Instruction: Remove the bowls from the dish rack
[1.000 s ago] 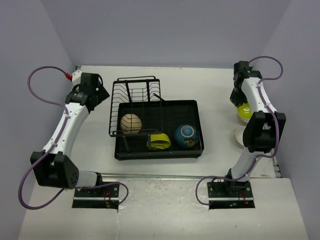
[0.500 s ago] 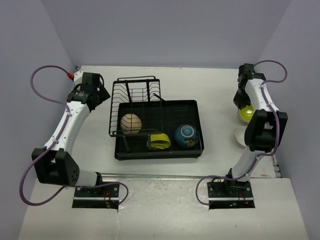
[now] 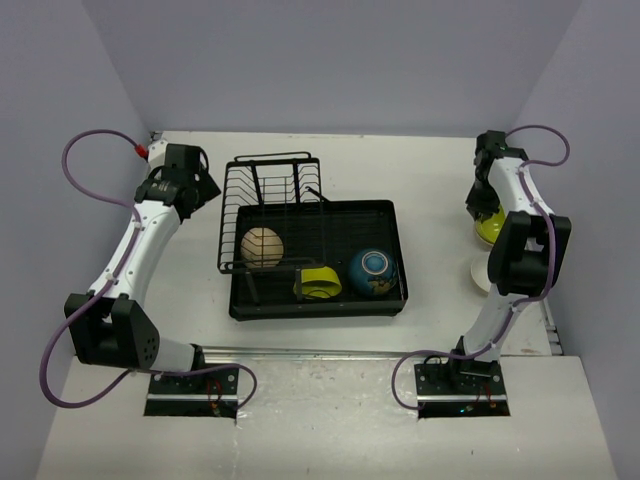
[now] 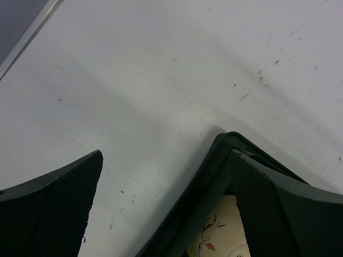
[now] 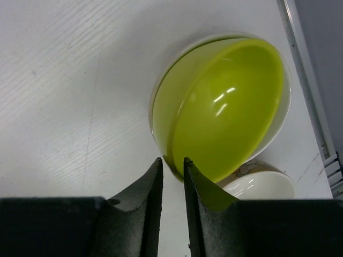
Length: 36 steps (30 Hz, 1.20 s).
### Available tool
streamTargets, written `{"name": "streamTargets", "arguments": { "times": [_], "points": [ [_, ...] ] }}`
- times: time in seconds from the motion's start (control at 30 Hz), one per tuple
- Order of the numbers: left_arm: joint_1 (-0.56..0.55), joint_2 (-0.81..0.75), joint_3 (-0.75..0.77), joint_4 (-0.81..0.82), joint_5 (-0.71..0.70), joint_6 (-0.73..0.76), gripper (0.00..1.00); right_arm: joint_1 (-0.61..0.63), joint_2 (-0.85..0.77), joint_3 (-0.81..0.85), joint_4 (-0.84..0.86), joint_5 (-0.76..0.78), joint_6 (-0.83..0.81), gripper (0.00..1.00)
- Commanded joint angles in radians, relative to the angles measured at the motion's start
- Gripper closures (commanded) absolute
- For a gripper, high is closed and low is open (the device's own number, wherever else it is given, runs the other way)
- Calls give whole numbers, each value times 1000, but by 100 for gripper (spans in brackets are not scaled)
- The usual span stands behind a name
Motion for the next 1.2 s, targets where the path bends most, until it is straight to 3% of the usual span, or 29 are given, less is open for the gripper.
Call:
{"name": "streamTargets", "arguments": {
  "times": [0.0, 0.07, 0.4, 0.6, 0.67, 0.7, 0.73, 0.77, 0.8, 0.87, 0.93, 0.97, 1.1, 1.17],
  "points": [
    [-5, -6, 25, 20, -18, 19, 0, -6, 2, 38, 8, -6, 1, 76],
    [-5, -6, 23, 19, -19, 19, 0, -6, 8, 44, 10, -6, 1, 69],
    [-5, -13, -3, 14, -42, 11, 0, 2, -67, 101, 2, -15, 8, 64],
    [32, -13, 2, -22, -79, 16, 0, 94, -140, 167, -25, -49, 16, 58],
    [52, -13, 16, -58, -76, 5, 0, 127, -194, 150, -15, -118, 31, 54],
    [63, -13, 19, -67, -73, 3, 0, 153, -223, 117, -1, -136, 47, 46],
    [64, -23, 16, -73, -61, 5, 0, 166, -285, 101, 28, -234, 63, 46],
    [64, -35, 4, -78, -44, 5, 0, 169, -324, 52, 74, -382, 109, 45],
    [64, -35, -7, -78, -44, 5, 0, 169, -365, 18, 103, -383, 140, 45],
    [66, -70, -33, -76, -21, -10, 0, 167, -491, -57, 162, -640, 220, 45],
    [66, -119, -84, -70, 3, -39, 0, 172, -585, -202, 287, -839, 391, 46],
    [66, -139, -113, -70, 16, -50, 0, 177, -704, -356, 446, -904, 548, 46],
    [66, -254, -174, -52, 117, -98, 0, 285, -902, -531, 588, -954, 778, 46],
    [66, -286, -193, -46, 140, -118, 0, 304, -1055, -703, 792, -949, 992, 45]
  ]
}}
